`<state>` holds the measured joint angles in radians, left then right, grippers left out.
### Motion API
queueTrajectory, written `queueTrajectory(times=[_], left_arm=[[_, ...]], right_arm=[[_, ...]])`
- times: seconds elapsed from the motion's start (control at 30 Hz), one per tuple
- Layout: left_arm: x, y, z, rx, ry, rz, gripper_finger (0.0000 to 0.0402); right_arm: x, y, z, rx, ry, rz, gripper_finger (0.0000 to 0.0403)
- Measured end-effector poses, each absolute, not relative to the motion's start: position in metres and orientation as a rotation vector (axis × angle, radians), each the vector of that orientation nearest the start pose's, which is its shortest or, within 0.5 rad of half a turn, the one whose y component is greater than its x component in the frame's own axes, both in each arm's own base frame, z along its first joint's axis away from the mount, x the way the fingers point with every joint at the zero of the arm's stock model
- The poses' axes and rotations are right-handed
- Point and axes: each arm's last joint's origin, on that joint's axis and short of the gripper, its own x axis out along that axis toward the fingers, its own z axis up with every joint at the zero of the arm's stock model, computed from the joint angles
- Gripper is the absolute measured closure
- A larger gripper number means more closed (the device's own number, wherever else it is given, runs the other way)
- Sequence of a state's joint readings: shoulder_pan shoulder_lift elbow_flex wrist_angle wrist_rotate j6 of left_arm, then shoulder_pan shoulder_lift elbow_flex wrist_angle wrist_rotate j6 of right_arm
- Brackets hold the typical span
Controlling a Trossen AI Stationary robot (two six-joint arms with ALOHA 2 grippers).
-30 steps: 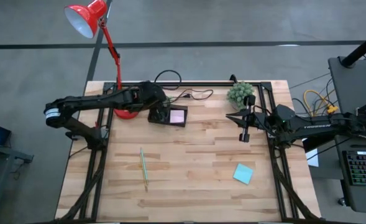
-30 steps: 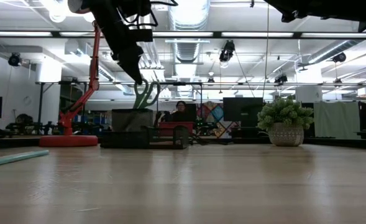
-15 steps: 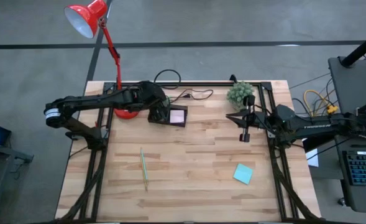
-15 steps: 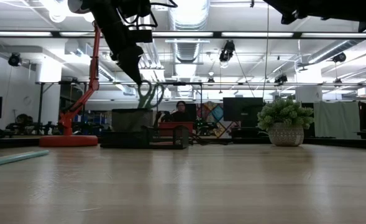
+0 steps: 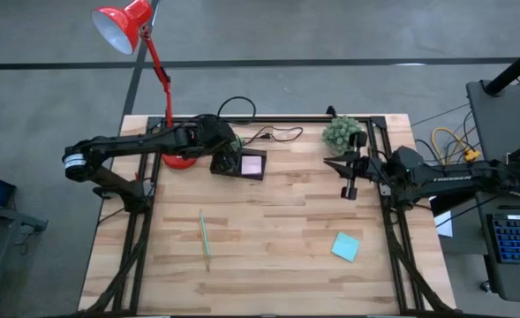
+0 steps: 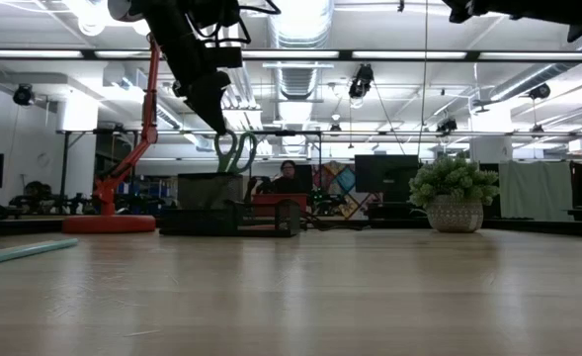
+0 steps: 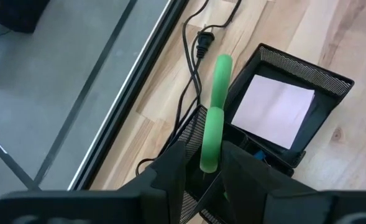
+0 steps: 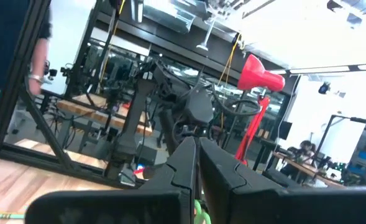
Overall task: Pick and place office supplies into organizer
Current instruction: Put the green scissors into the black mesh desk organizer
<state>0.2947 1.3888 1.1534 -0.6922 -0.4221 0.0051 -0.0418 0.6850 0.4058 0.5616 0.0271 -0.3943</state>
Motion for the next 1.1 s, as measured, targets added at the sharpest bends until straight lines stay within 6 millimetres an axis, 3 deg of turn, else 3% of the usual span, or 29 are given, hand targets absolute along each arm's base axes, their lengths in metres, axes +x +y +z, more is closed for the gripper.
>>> queueTrajectory(times=[1.1], left_arm=[[0.2662,0.0929,0.2931,0.112,0.950,0.637,0.0314]], right_arm=[[0.1606,-0.0075,0.2968,-0.445,-0.281,-0.135,0.0390]])
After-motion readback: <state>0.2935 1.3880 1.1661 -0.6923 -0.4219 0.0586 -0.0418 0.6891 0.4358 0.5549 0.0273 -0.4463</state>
